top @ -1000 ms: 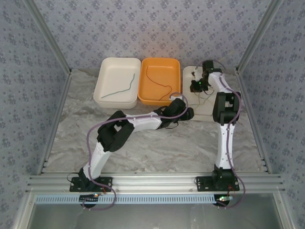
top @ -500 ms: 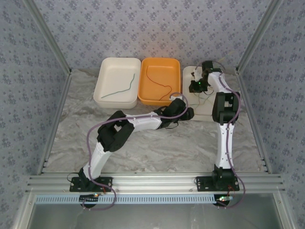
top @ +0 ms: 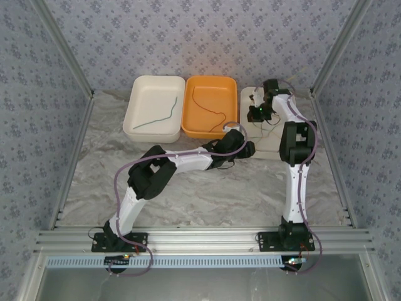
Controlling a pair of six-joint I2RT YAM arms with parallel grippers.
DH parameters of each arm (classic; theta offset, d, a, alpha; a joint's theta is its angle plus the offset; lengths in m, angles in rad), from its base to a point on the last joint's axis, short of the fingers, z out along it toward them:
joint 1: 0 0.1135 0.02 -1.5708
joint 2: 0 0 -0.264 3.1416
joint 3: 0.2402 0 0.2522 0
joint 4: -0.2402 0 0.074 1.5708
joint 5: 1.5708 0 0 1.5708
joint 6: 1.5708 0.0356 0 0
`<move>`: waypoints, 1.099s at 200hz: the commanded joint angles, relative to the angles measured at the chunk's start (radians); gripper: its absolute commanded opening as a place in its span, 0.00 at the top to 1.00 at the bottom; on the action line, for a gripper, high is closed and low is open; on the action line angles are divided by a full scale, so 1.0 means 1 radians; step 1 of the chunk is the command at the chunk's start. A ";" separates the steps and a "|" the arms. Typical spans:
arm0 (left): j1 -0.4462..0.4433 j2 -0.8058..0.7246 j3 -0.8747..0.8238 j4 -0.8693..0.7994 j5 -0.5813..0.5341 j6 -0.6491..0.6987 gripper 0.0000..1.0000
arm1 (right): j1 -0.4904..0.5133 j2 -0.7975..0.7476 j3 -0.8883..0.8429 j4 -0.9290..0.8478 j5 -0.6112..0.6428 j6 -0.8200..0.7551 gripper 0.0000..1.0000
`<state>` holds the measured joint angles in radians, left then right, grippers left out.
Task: Untangle the cables
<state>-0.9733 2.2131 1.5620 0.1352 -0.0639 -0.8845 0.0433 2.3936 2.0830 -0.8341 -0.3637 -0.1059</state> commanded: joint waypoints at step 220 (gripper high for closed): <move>0.105 -0.482 -0.309 -0.086 -0.105 -0.005 0.20 | -0.077 -0.658 -0.420 0.284 0.256 0.248 0.53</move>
<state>-0.9009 1.8233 1.2995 0.0757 -0.1333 -0.8845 -0.0113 1.8511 1.7702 -0.6445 -0.1509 0.0731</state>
